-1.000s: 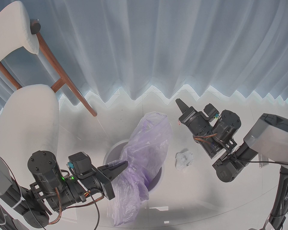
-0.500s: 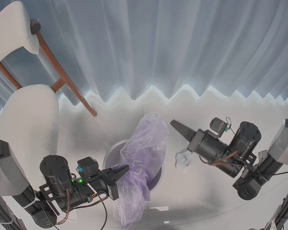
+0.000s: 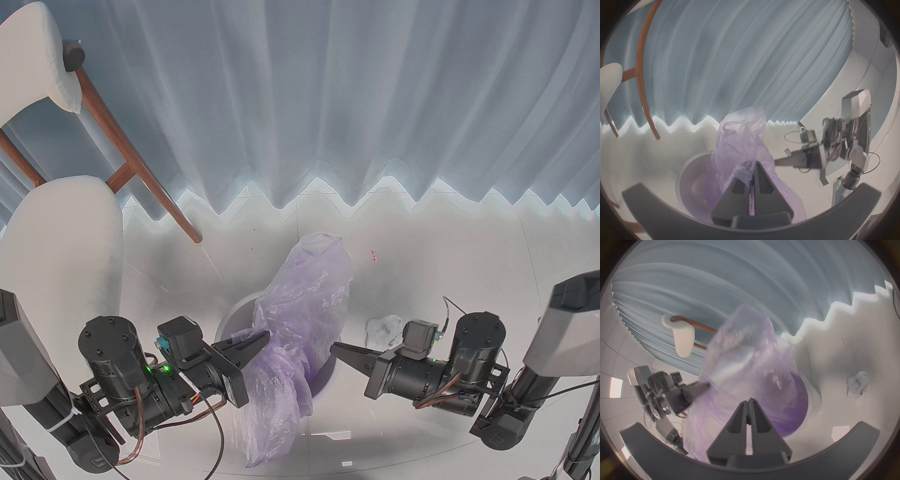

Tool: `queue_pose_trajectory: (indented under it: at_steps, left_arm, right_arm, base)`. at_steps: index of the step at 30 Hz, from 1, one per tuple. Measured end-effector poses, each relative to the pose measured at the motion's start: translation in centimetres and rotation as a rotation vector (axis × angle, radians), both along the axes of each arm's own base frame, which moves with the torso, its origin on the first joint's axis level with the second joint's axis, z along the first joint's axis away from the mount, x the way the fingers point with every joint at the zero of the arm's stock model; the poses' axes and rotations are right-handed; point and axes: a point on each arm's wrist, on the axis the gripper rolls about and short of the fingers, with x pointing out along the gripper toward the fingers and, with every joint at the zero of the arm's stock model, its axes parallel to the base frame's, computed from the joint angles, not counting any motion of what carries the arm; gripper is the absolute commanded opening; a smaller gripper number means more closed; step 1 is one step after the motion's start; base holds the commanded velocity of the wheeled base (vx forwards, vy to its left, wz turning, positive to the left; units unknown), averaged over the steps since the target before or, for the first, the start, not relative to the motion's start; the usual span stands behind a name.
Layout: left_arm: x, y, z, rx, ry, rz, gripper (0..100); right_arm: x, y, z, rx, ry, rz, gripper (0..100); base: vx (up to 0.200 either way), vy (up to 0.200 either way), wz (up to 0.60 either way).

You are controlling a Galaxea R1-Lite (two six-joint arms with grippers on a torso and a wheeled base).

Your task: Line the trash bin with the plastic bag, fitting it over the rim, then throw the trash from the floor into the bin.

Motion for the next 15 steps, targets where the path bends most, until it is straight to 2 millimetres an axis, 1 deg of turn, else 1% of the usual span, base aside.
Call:
queue_pose_trajectory:
  at_steps: [4, 8, 12, 15]
  left_arm:
    - [0.1, -0.1, 0.5, -0.018, -0.017, 0.001, 0]
    - [0.2, -0.1, 0.9, -0.031, -0.031, 0.001, 0]
    - [0.2, -0.2, 1.1, -0.037, -0.037, -0.001, 0]
    - [0.1, -0.3, 1.1, -0.037, -0.039, -0.004, 0]
  right_arm:
    - [0.2, 0.7, -2.7, -0.044, 0.039, 0.003, 0]
    - [-0.5, 2.1, -5.3, -0.097, 0.099, 0.041, 0]
    - [-1.6, 3.5, -6.8, -0.118, 0.145, 0.090, 0]
    - [-2.6, 4.6, -7.5, -0.116, 0.183, 0.128, 0]
  base:
    - [0.000, 0.000, 0.00]
    - [0.000, 0.000, 0.00]
    - [0.000, 0.000, 0.00]
    - [0.000, 0.000, 0.00]
